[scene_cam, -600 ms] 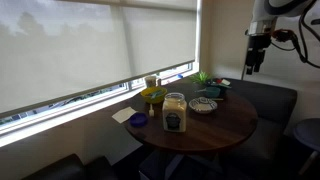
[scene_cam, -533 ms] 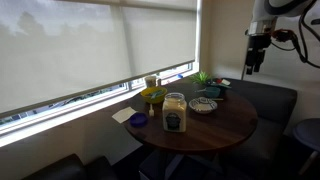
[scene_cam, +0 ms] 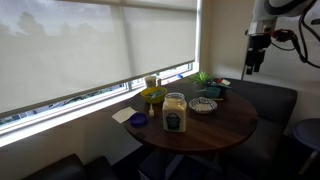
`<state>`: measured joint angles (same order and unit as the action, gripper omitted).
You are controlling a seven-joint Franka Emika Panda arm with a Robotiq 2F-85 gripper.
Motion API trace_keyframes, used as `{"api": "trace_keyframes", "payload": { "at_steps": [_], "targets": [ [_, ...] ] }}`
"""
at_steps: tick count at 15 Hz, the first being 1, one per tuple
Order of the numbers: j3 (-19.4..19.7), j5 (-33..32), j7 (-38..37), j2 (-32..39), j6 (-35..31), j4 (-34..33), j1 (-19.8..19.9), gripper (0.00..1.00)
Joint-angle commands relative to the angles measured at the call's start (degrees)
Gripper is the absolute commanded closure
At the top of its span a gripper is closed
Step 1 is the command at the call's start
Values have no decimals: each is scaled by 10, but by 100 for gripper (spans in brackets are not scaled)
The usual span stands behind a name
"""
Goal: Put the large blue measuring cup in the black and white bowl
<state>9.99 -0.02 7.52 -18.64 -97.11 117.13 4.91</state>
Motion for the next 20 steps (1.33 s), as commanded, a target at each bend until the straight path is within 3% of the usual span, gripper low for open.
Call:
{"api": "trace_keyframes", "payload": {
  "at_steps": [1, 4, 7, 9, 13, 20],
  "targets": [
    [-4, 2, 2, 1, 1, -2, 6, 0],
    [0, 20, 0, 26, -87, -7, 3, 0],
    [-4, 11, 61, 82, -204, -22, -9, 0],
    [-6, 17, 98, 128, -230, -40, -15, 0],
    [-25, -13, 126, 214, -204, -90, -13, 0],
    [-39, -32, 168, 294, -195, -151, 2, 0]
  ]
}}
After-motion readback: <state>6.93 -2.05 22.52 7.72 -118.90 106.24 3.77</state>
